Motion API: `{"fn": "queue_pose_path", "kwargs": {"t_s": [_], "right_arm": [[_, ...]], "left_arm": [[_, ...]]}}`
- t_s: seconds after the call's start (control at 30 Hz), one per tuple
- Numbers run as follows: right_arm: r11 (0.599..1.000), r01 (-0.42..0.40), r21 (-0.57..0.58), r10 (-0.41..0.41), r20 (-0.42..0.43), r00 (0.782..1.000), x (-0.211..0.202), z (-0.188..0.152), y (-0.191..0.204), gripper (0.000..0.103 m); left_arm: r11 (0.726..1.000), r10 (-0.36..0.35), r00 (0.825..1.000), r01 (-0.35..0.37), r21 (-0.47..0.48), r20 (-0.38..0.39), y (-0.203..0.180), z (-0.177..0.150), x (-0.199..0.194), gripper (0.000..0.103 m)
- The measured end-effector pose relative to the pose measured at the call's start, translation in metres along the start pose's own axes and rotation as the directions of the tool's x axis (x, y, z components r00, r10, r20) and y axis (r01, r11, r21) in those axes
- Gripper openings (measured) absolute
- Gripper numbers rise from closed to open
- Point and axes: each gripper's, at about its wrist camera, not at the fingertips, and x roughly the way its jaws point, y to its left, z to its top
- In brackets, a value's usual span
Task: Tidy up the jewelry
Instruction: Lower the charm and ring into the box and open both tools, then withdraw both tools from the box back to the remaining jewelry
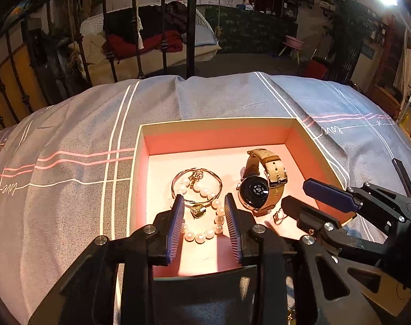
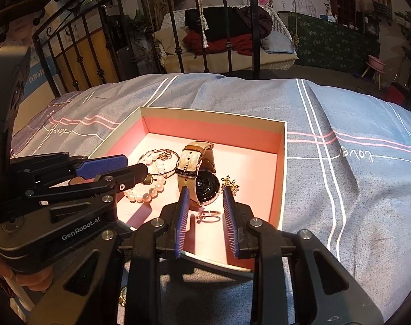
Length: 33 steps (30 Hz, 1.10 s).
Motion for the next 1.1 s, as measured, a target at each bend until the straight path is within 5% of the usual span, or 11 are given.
{"fn": "queue_pose_path", "kwargs": {"t_s": [0.1,0.33,0.7,1.1], "right_arm": [[1.000,-0.003,0.015,0.002,0.039,0.999,-0.019,-0.004,-0.003,0.055],[0.996,-0.050,0.073,0.044,0.073,0.996,-0.063,-0.043,-0.009,0.056],[0.988,-0.152,0.034,0.151,0.032,0.988,-0.070,-0.095,0.010,0.056],[0.997,-0.074,0.012,0.074,-0.026,0.997,-0.061,-0.096,0.014,0.056]], "left_arm": [[0.999,-0.023,0.999,0.024,-0.042,0.028,0.008,-0.003,-0.019,0.048],[0.994,-0.050,0.996,0.057,-0.092,0.068,0.022,-0.045,-0.060,0.049],[0.996,-0.050,0.998,0.052,-0.072,0.027,0.023,-0.118,-0.063,0.049],[0.988,0.004,1.000,-0.002,0.156,-0.013,-0.019,-0.110,-0.049,0.051]]}}
